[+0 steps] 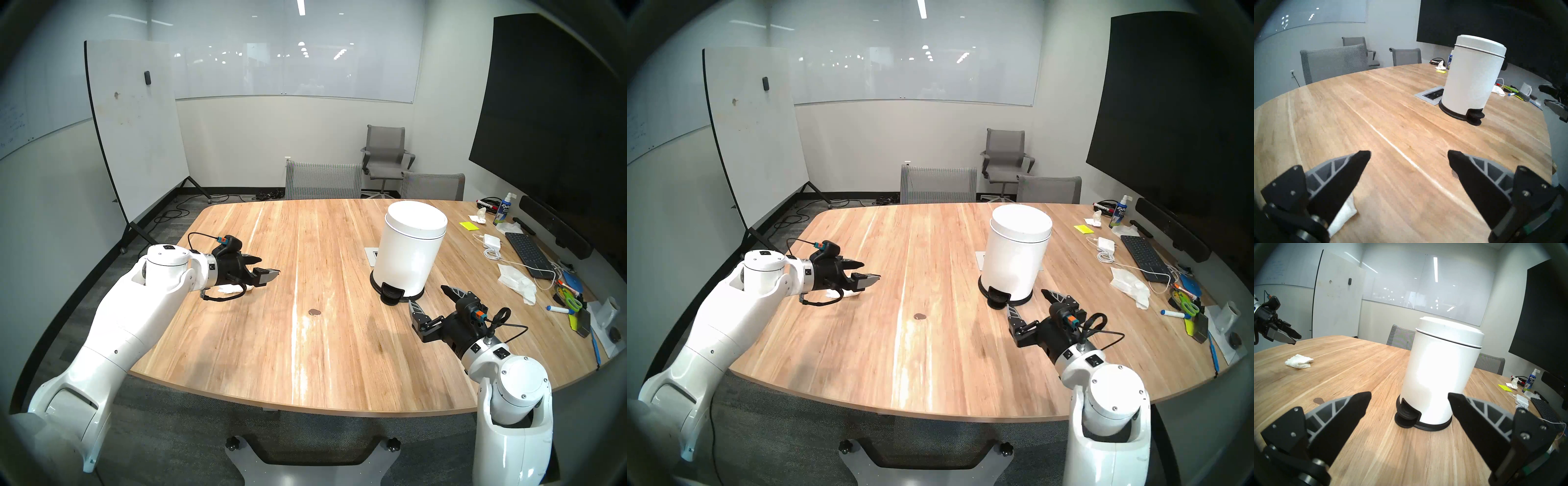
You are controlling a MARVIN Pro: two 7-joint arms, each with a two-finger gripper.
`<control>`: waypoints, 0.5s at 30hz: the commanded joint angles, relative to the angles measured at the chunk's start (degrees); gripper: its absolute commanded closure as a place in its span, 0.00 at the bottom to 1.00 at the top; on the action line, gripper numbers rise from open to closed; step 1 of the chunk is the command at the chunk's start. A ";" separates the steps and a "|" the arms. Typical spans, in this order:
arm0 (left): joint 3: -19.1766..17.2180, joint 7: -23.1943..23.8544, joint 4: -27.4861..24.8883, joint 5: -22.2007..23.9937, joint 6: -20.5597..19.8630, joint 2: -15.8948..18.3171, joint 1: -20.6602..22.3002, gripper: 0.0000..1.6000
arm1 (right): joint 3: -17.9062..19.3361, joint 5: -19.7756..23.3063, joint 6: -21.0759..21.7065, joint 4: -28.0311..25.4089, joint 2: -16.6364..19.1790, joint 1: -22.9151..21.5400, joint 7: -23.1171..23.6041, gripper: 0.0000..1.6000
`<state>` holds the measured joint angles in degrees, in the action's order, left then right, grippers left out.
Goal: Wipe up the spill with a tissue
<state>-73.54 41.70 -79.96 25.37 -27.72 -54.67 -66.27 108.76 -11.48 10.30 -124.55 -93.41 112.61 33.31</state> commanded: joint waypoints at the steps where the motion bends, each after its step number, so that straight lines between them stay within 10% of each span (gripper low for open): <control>1: -2.05 3.73 1.06 -0.22 3.22 4.48 1.73 0.00 | -0.10 0.06 -0.13 -1.07 0.02 -0.18 0.03 0.00; 15: -1.47 8.22 8.30 -3.22 4.71 5.35 6.60 0.00 | -0.11 0.05 -0.11 -1.12 0.01 -0.15 0.03 0.00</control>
<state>-75.23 48.32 -73.46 22.82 -23.74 -49.92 -64.02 108.76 -11.48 10.30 -124.52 -93.41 112.61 33.31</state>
